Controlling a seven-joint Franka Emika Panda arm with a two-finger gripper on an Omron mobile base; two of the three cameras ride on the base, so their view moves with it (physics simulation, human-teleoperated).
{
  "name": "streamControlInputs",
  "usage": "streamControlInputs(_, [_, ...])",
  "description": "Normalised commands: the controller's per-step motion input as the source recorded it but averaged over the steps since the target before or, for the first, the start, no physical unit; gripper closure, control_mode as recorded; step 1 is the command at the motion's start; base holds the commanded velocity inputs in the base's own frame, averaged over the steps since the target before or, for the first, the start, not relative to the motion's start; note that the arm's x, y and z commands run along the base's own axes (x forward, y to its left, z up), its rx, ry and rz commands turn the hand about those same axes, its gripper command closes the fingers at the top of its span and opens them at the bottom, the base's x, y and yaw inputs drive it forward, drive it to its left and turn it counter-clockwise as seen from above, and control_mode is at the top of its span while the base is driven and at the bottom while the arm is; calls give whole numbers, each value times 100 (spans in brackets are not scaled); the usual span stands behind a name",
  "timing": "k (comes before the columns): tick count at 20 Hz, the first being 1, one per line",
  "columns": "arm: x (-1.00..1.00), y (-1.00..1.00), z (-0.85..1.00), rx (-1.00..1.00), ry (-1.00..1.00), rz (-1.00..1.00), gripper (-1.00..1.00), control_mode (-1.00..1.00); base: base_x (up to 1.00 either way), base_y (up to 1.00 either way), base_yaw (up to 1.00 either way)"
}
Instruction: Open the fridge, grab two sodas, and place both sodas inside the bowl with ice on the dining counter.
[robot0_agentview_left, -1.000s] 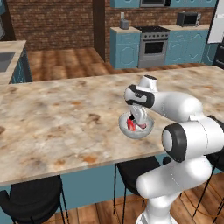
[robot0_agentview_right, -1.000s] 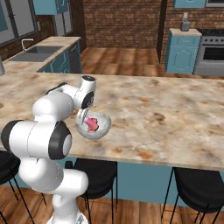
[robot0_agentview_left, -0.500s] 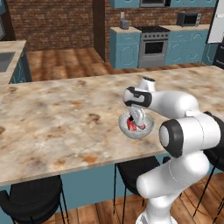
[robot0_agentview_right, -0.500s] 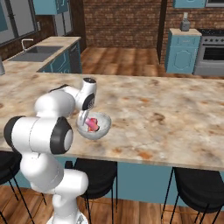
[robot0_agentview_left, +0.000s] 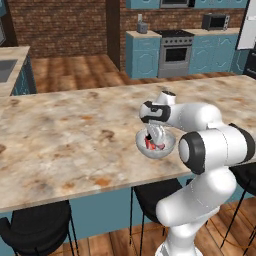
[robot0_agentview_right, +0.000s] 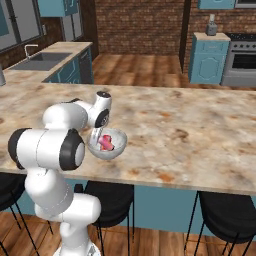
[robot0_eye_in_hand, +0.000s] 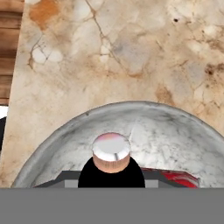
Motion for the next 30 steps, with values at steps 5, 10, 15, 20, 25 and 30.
streamControlInputs(5, [11,0,-14,0,0,1,100,-100,0,0,0])
streamControlInputs(10, [11,0,-16,0,0,1,-100,-100,0,0,0])
streamControlInputs(15, [5,0,-6,0,-1,1,-100,-100,0,0,0])
streamControlInputs(20, [-9,-2,21,0,-8,0,-100,-100,0,0,0])
streamControlInputs(25, [-39,-15,65,0,-20,0,-100,-100,0,0,0])
streamControlInputs(30, [-48,-16,66,0,-17,0,-100,-100,0,0,0])
